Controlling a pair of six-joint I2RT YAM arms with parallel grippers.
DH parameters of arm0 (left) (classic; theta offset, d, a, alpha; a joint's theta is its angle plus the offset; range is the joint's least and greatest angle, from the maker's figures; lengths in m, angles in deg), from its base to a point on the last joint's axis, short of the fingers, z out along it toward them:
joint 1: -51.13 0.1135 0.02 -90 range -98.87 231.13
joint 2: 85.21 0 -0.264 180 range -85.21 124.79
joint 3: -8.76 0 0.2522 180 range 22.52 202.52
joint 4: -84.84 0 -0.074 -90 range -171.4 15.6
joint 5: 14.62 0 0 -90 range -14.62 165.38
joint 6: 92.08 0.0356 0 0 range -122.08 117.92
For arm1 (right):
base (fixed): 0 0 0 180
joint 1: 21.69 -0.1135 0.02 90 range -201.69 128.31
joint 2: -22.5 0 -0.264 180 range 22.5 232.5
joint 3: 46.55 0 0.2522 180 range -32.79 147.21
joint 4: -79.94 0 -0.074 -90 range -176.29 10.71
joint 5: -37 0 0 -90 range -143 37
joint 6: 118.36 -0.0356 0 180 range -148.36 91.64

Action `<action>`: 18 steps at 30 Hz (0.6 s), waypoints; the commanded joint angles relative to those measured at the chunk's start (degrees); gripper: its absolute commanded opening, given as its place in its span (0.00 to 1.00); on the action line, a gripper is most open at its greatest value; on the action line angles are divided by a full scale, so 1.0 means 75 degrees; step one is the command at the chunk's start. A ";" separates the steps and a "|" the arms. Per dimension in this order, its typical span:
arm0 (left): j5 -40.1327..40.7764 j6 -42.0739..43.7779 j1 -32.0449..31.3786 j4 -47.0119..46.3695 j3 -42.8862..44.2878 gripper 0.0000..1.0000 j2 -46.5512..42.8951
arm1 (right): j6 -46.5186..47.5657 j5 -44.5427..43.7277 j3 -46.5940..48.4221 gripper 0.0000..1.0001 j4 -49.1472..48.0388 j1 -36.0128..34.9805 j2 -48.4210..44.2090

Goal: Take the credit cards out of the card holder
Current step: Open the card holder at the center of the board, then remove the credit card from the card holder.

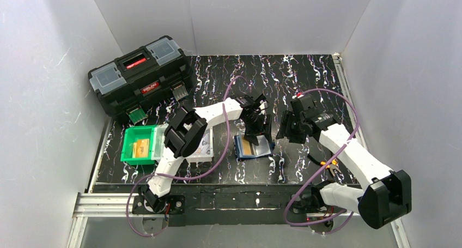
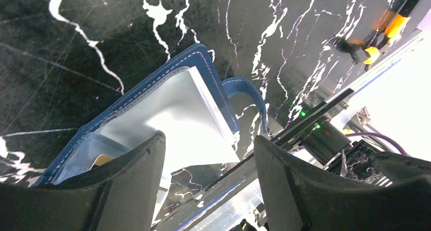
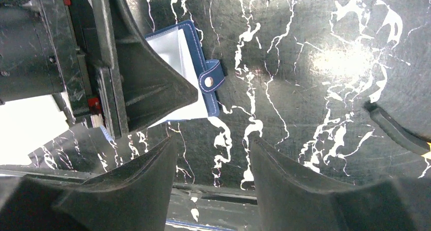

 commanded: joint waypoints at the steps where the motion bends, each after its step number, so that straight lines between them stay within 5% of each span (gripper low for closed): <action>1: -0.0156 -0.0047 -0.0046 0.0008 0.0206 0.64 0.0125 | -0.0056 0.0079 -0.0156 0.62 0.0026 0.0013 -0.0236; 9: 0.0346 0.0228 -0.0012 0.0303 0.0234 0.63 -0.0516 | -0.0085 0.0671 -0.0065 0.51 -0.0274 0.0013 -0.0178; 13: 0.0597 0.0366 0.0013 0.0464 0.0161 0.51 -0.0755 | -0.0084 0.1037 -0.0014 0.47 -0.0481 0.0013 -0.0086; 18: 0.0667 0.0444 0.0037 0.0474 0.0004 0.49 -0.0927 | -0.0125 0.1355 -0.0038 0.46 -0.0655 0.0013 -0.0020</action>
